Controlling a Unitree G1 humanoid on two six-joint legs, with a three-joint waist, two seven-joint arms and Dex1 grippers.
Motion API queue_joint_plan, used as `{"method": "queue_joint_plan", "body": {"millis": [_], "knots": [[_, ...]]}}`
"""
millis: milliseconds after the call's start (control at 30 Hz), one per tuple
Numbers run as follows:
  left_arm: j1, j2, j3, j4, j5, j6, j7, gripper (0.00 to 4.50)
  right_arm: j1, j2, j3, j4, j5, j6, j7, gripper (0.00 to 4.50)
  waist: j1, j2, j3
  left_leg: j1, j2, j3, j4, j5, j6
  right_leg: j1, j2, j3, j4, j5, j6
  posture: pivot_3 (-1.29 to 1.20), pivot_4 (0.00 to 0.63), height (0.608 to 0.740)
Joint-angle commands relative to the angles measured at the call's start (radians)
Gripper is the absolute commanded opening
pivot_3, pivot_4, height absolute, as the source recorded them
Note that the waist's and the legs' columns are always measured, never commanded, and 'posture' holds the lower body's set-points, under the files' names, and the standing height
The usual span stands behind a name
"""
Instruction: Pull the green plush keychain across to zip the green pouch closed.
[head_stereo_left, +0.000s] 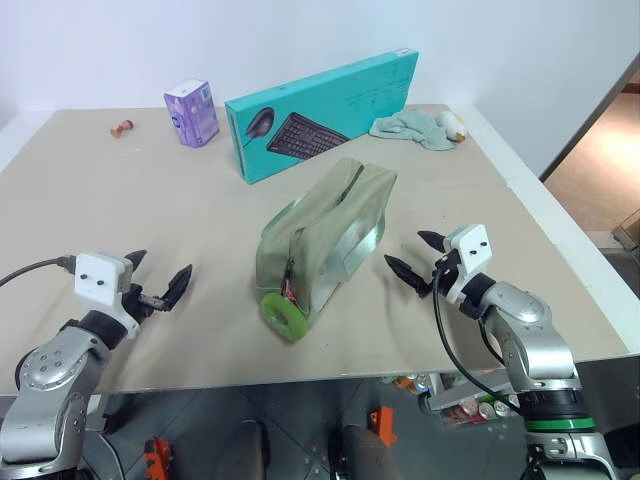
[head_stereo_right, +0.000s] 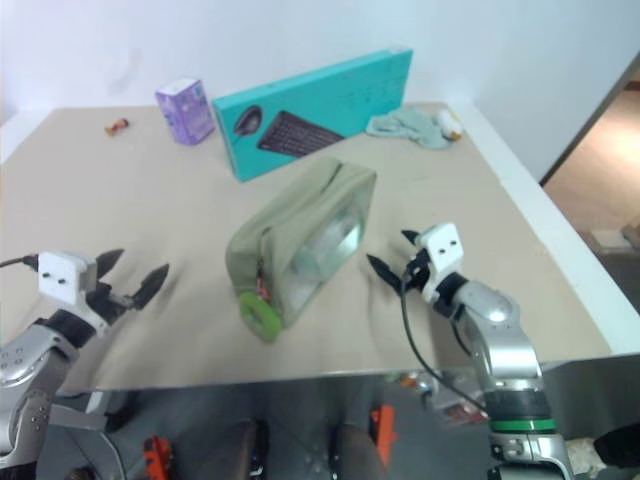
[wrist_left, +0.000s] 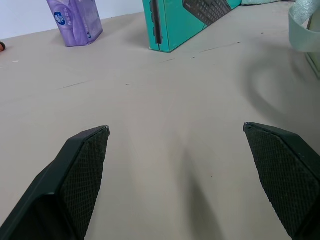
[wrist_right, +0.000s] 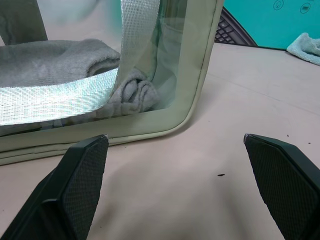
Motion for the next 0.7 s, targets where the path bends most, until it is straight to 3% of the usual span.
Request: {"method": "queue_joint_plan", "body": {"millis": [33, 300, 567, 700], "knots": [[-0.007, -0.001, 0.016, -0.029, -0.027, -0.009, -0.006, 4.46, -0.016, -0.006, -0.026, -0.01, 0.005, -0.021, -0.004, 4.5, 0.0, 0.0, 0.0, 0.0, 0.0, 0.0, 0.0, 0.0, 0.0, 0.0, 0.0, 0.0, 0.0, 0.0, 0.0, 0.0, 0.15, 0.74], [-0.027, 0.05, 0.066, -0.064, -0.118, -0.017, -0.073, 4.46, -0.021, -0.011, -0.026, -0.008, 0.004, -0.022, -0.002, 4.5, 0.0, 0.0, 0.0, 0.0, 0.0, 0.0, 0.0, 0.0, 0.0, 0.0, 0.001, 0.0, 0.0, 0.0, 0.0, 0.0, 0.15, 0.74], [-0.075, 0.268, 0.084, -0.226, -0.41, 0.142, -0.284, 4.46, -0.043, -0.026, -0.028, 0.001, 0.007, -0.015, 0.012, 4.5, 0.0, 0.0, 0.0, 0.0, 0.001, 0.001, 0.0, 0.0, 0.0, -0.001, 0.001, 0.001, 0.0, 0.001, -0.001, 0.0, 0.15, 0.74], [-0.044, 0.323, 0.047, -0.293, -0.47, 0.189, -0.34, 4.46, -0.053, -0.034, -0.029, 0.003, 0.007, -0.016, 0.012, 4.5, -0.001, 0.0, 0.0, 0.0, 0.001, 0.002, 0.0, 0.0, -0.001, -0.001, 0.002, 0.003, 0.0, 0.001, -0.001, 0.0, 0.15, 0.74]]}}
